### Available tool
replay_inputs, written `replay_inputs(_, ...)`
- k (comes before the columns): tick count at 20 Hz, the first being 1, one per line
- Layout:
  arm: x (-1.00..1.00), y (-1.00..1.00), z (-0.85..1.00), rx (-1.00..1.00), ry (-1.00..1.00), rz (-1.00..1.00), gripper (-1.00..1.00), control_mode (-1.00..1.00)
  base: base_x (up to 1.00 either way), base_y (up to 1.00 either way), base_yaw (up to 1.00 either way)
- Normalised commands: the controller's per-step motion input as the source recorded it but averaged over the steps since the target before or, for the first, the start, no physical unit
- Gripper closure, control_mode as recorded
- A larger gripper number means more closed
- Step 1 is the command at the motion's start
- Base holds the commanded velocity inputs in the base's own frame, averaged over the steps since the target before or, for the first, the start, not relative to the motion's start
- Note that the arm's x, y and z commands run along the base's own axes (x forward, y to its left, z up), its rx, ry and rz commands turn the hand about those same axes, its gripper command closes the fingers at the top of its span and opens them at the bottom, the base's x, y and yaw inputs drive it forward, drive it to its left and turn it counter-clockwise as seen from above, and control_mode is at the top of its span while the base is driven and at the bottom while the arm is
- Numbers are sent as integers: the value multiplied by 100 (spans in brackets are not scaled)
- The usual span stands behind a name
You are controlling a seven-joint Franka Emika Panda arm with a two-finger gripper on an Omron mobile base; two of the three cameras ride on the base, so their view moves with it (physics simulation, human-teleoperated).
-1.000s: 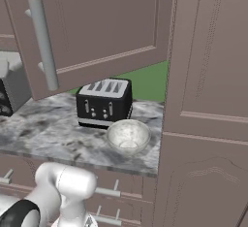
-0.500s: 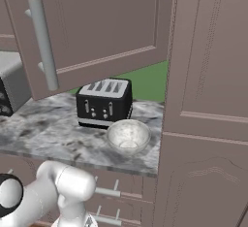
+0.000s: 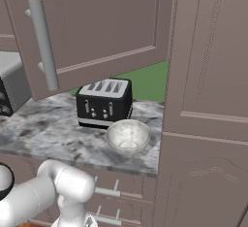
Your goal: Open the cabinet and setup a tea strainer by placing it in the bowl upright.
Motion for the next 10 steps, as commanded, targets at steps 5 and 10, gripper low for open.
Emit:
replay_inputs(5,72,-18,-39,-2,17,-8,-100,-100,0,0,0)
replay_inputs(10,53,-6,-3,0,8,-2,-100,-100,0,0,0)
